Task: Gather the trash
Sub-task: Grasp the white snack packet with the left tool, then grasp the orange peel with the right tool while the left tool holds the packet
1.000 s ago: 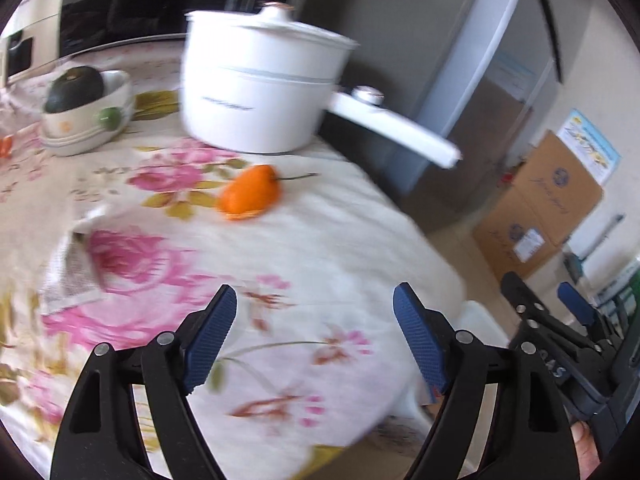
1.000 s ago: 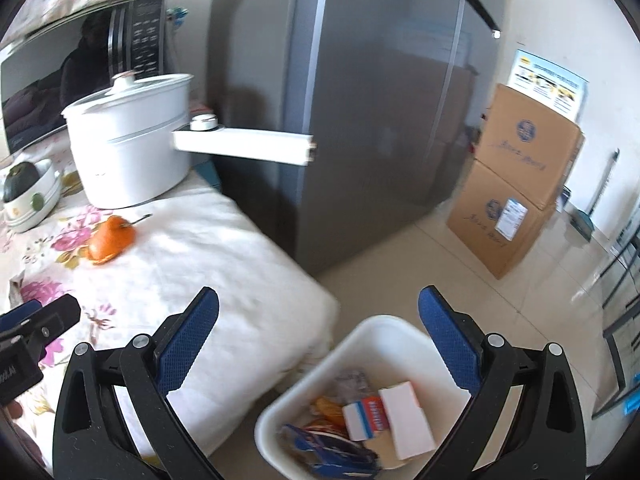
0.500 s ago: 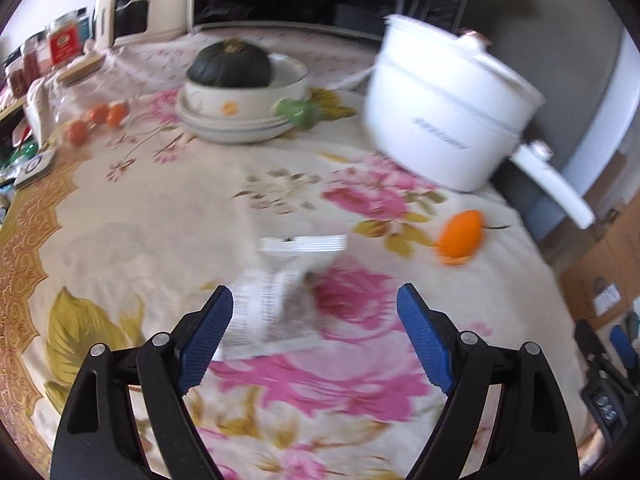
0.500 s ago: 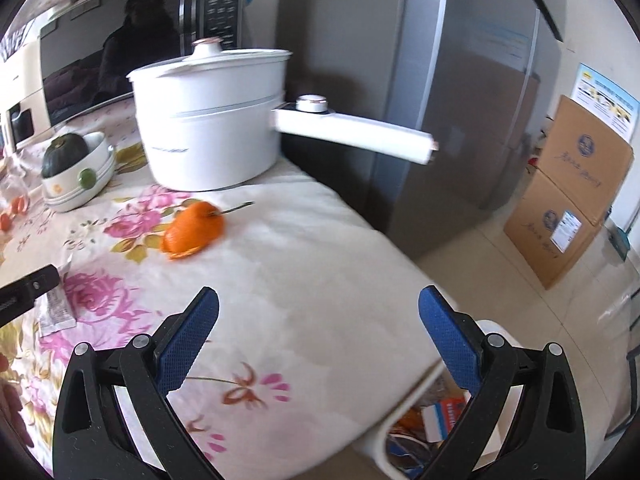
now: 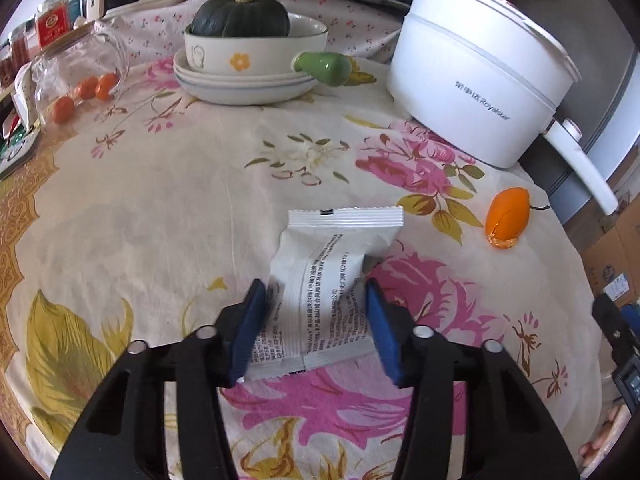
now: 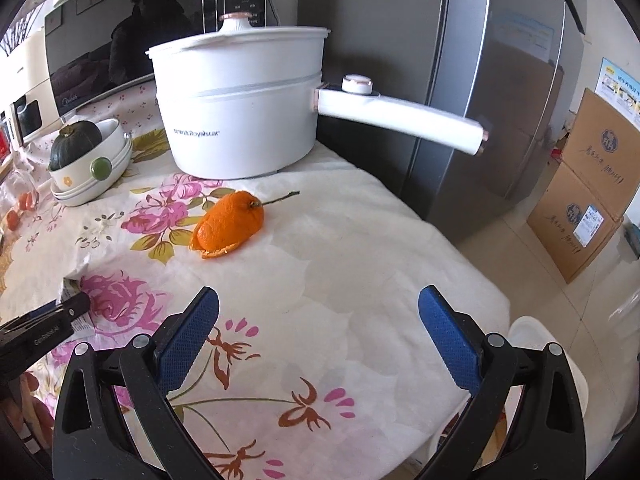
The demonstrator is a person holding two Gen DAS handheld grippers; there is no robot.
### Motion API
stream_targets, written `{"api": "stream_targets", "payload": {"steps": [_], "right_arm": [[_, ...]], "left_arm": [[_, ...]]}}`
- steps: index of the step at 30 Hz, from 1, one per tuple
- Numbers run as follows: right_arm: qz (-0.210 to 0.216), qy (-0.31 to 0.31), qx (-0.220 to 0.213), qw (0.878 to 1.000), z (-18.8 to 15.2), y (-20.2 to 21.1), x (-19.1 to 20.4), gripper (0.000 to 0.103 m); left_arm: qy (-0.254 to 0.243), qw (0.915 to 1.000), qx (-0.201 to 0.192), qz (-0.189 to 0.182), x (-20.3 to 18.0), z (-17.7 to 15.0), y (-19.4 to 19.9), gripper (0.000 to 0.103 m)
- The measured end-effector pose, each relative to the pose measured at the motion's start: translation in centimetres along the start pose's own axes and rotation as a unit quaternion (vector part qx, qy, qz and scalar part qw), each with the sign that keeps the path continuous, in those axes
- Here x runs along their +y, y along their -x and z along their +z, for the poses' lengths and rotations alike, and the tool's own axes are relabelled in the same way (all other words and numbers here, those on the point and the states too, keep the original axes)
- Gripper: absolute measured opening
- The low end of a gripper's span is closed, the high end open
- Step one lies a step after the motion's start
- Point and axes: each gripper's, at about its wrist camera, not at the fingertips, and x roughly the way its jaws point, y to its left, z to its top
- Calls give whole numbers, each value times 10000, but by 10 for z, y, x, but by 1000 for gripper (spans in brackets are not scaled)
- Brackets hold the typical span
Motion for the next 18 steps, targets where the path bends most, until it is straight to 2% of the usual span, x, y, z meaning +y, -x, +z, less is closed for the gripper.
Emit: {"api": "stream_targets", "payload": {"steps": [3, 6, 8, 11, 15, 18], "right_arm": [[197, -237, 196, 9993, 2, -11, -5, 96], [702, -707, 469, 9939, 7, -23, -9, 96], [1187, -1182, 681, 9835, 15, -34, -9, 96], [1582, -1734, 837, 9684, 27, -49, -2, 96], [1495, -1867, 787, 9678, 45, -66, 23, 96], [1365, -1965, 905, 9667, 53, -85, 38, 96]], "left_arm": [[10, 9999, -75, -154, 1, -1, 3, 40], [106, 9991, -147, -384, 5, 0, 14, 37], [215, 9979, -238, -568, 7, 2, 26, 37], [311, 9943, -574, -837, 8, 10, 57, 37], [217, 9895, -1052, -971, 6, 15, 95, 37], [190, 9874, -1219, -994, 6, 15, 110, 38]]}}
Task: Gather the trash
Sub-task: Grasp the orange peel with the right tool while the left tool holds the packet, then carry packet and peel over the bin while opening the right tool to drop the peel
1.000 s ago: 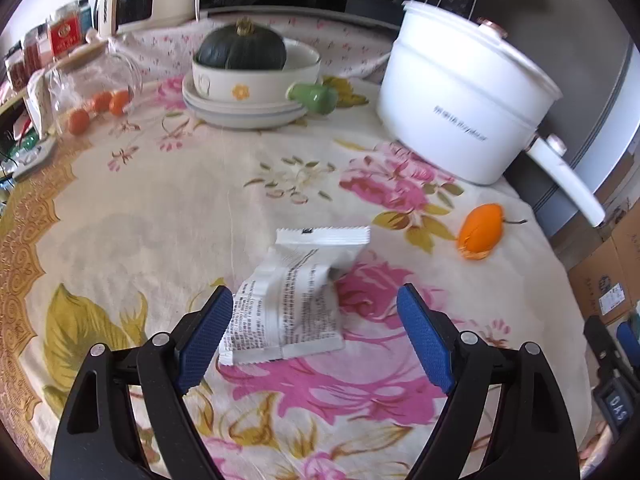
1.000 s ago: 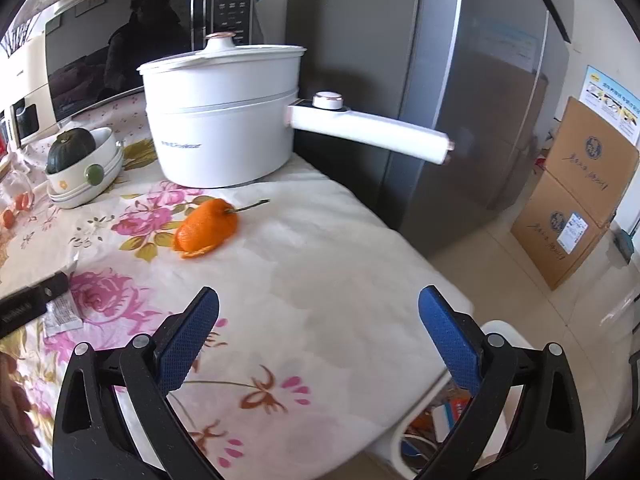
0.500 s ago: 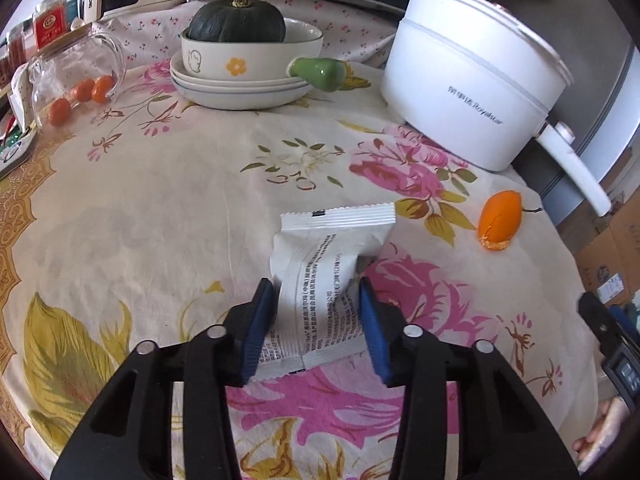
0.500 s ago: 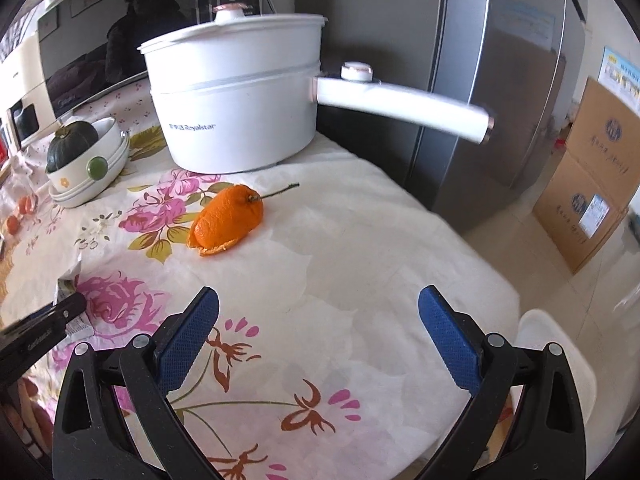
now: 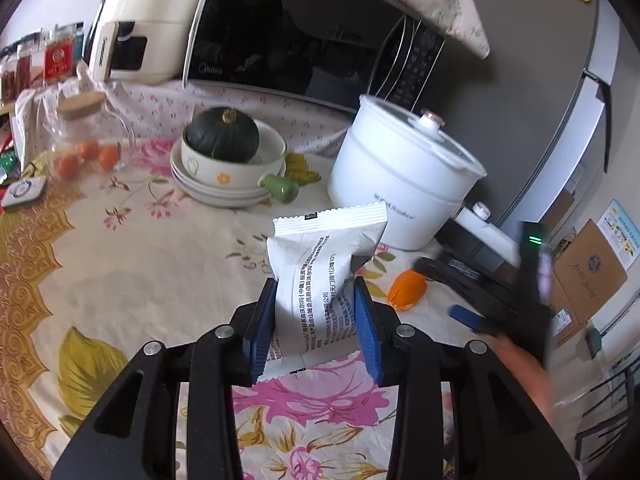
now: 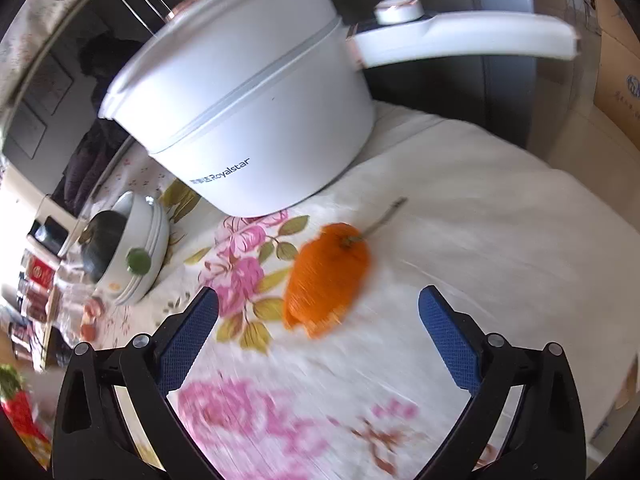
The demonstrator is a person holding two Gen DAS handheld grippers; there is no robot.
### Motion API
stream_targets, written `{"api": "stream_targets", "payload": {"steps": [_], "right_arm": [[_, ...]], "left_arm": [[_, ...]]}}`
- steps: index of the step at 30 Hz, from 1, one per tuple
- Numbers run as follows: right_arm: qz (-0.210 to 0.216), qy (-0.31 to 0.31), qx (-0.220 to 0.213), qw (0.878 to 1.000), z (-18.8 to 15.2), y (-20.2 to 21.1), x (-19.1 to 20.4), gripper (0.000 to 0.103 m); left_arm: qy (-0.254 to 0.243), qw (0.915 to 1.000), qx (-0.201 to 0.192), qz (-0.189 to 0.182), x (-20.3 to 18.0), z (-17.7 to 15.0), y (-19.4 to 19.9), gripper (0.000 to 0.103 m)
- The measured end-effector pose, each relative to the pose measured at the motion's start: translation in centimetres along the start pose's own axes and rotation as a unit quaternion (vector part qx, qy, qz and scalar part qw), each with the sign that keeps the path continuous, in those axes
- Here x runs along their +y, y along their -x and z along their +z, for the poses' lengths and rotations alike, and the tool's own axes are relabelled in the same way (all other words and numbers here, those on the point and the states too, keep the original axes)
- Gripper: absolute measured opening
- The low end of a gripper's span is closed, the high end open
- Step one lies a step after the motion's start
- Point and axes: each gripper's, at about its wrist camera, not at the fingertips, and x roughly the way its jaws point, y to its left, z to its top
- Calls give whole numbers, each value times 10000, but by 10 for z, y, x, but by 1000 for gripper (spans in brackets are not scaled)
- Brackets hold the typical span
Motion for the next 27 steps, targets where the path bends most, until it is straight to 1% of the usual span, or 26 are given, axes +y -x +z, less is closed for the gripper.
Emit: {"api": "stream_targets", "payload": {"steps": [2, 4, 5, 6, 7, 8, 9, 11, 13, 15, 19, 22, 27], "right_arm": [[-265, -115, 30, 9996, 3, -14, 1, 96], [-416, -133, 80, 9990, 4, -23, -1, 94], [-470, -118, 118, 9988, 3, -27, -1, 87], [-535, -16, 91, 9985, 2, -29, 0, 83], [-587, 120, 24, 9982, 1, -29, 2, 73], [-556, 252, 101, 9981, -1, -31, 5, 53], [-547, 314, 71, 9980, -2, -30, 6, 50], [-390, 392, 105, 9984, -6, -29, 6, 34], [-293, 518, 132, 9981, -12, -27, 8, 26], [-229, 795, 58, 9966, -21, -19, 14, 24], [-120, 1280, -75, 9917, -34, -1, 29, 22], [-7, 1628, -281, 9863, -45, 23, 42, 22], [241, 1882, -655, 9796, -52, 69, 47, 22]], "left_arm": [[25, 10000, 5, -43, 2, 1, 3, 38], [76, 10000, 44, -37, 6, 1, 3, 38], [118, 9999, 94, -38, 9, 0, 1, 38], [171, 9997, 160, -44, 12, -1, -1, 38], [241, 9995, 219, -58, 15, -2, -2, 38], [302, 9992, 263, -79, 18, -3, -5, 38], [408, 9985, 341, -124, 22, -3, -8, 38], [557, 9975, 412, -157, 28, -5, -11, 38], [681, 9966, 436, -137, 33, -5, -12, 38], [755, 9963, 397, -54, 38, -5, -10, 38], [835, 9961, 268, -21, 42, -4, -3, 38], [848, 9962, 187, -11, 43, -3, 3, 38], [824, 9965, 103, -42, 39, -3, 11, 38]]}}
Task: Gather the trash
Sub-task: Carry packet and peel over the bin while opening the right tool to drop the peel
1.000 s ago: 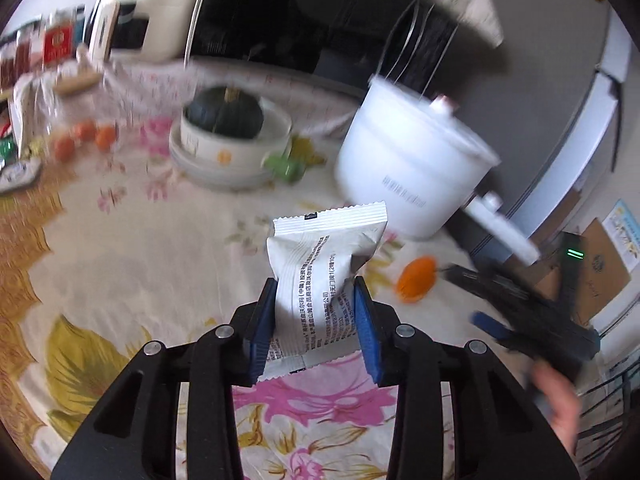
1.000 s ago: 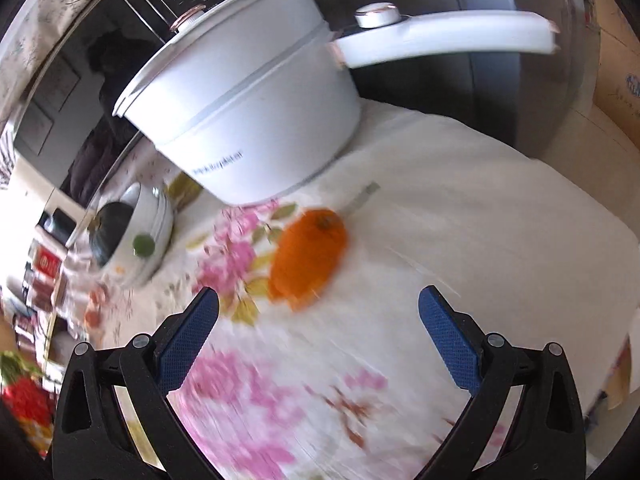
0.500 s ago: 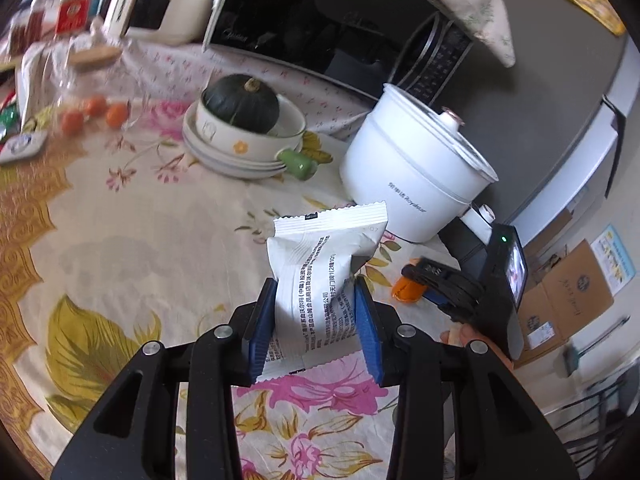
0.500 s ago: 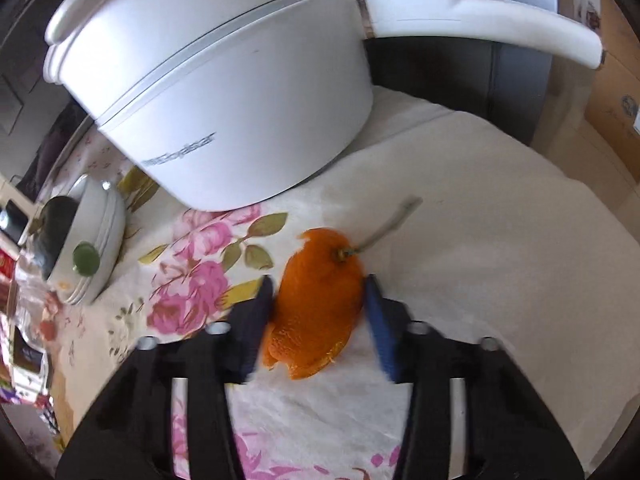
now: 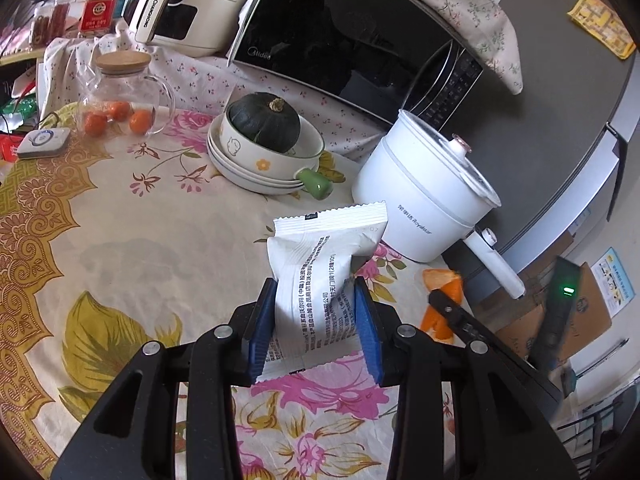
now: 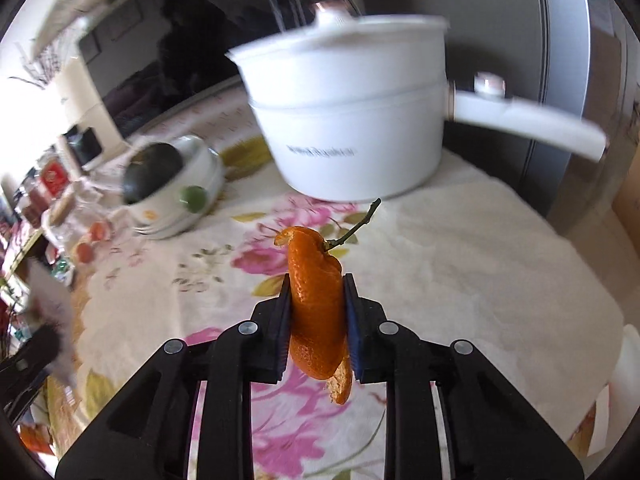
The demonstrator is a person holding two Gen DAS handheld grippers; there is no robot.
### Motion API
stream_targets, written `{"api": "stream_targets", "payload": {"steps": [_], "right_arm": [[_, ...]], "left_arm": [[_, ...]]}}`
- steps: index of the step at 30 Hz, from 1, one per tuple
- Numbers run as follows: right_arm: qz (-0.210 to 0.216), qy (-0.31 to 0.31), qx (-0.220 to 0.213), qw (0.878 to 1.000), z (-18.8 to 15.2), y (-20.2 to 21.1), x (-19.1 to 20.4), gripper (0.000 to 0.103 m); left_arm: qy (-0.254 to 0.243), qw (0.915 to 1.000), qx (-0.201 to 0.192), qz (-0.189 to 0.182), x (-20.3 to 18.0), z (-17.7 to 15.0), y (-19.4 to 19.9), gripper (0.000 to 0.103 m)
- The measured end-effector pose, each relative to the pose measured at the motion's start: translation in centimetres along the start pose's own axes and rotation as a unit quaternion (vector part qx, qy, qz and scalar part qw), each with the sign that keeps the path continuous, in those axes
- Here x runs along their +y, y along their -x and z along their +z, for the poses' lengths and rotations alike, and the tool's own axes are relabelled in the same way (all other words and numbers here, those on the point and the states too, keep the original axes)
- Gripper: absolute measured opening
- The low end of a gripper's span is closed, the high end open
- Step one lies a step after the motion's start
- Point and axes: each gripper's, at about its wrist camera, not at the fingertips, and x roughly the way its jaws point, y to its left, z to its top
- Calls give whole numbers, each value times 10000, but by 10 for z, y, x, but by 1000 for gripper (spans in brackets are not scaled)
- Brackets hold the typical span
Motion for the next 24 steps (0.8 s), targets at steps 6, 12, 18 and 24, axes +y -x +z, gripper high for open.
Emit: {"api": "stream_targets", "payload": {"steps": [6, 12, 18, 24], "right_arm": [[-15, 174, -468, 9988, -3, 40, -1, 22], [-160, 181, -832, 9962, -8, 65, -8, 22], [-402, 293, -1073, 9930, -8, 78, -16, 22], [-541, 298, -1181, 9911, -6, 86, -25, 22]], "left_arm": [[-106, 9998, -115, -86, -10, -3, 7, 38], [-377, 9988, -296, -139, -27, -8, 11, 38], [-700, 9964, -431, -197, -51, -16, 12, 38], [-886, 9949, -392, -264, -69, -23, 4, 39]]}}
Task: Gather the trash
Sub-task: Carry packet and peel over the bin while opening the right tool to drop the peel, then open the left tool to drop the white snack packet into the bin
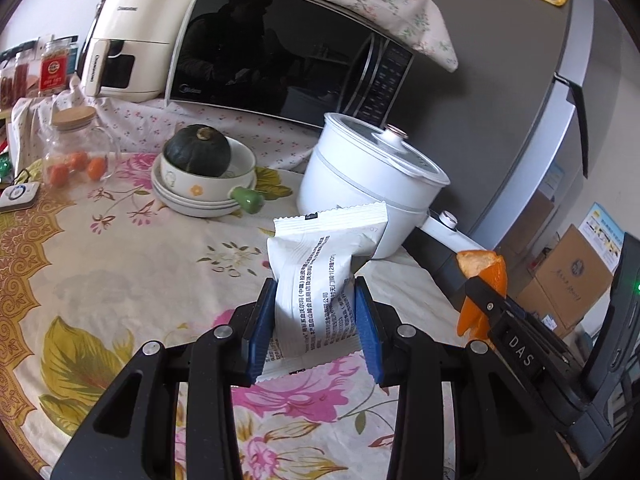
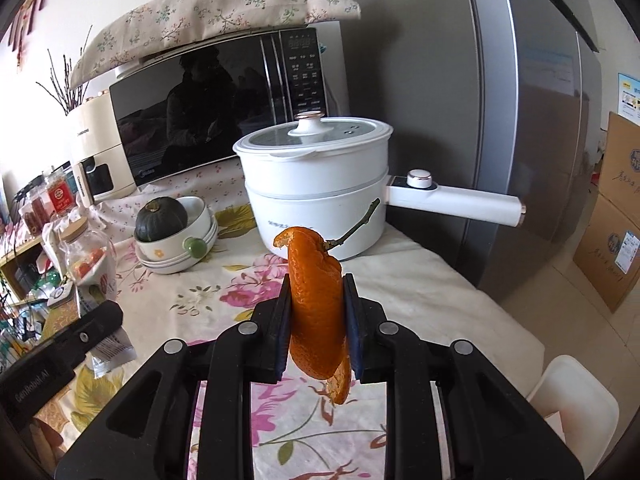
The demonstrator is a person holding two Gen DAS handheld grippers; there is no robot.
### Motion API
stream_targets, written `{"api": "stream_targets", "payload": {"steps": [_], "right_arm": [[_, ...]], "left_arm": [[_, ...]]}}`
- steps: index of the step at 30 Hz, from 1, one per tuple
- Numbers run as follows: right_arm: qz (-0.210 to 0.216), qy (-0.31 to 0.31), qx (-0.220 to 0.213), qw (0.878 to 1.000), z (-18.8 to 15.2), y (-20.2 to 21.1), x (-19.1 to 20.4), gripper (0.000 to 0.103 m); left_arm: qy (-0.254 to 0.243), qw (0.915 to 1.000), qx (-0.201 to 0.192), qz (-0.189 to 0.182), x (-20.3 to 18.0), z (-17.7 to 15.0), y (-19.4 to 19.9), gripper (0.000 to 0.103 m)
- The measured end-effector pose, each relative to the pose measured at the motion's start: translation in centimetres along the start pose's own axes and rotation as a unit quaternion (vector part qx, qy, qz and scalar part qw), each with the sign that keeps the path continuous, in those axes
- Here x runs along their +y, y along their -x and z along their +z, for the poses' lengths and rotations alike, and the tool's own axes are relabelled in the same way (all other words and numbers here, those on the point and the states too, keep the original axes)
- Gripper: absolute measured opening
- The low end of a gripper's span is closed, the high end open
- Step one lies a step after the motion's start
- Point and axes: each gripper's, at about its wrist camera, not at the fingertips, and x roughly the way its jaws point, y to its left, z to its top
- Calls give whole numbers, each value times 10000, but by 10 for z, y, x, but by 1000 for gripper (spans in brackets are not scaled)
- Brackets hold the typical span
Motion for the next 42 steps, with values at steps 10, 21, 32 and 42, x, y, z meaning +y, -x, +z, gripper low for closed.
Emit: {"api": "stream_targets", "payload": {"steps": [10, 21, 32, 42], "right_arm": [[-390, -115, -37, 9992, 0, 12, -42, 22], [-1386, -381, 85, 9896, -15, 55, -144, 24], [-2686, -1168, -20, 9561, -53, 133, -253, 85], [-3643, -1027, -102, 9255, -86, 169, -279, 96]], "left_arm": [[-159, 9993, 114, -331, -38, -8, -14, 39], [-651, 9900, 516, -1142, -123, -43, -31, 39], [-1368, 9603, 1105, -2167, -245, -106, -39, 39], [-2269, 9444, 1073, -2125, -308, -155, -33, 76]]}}
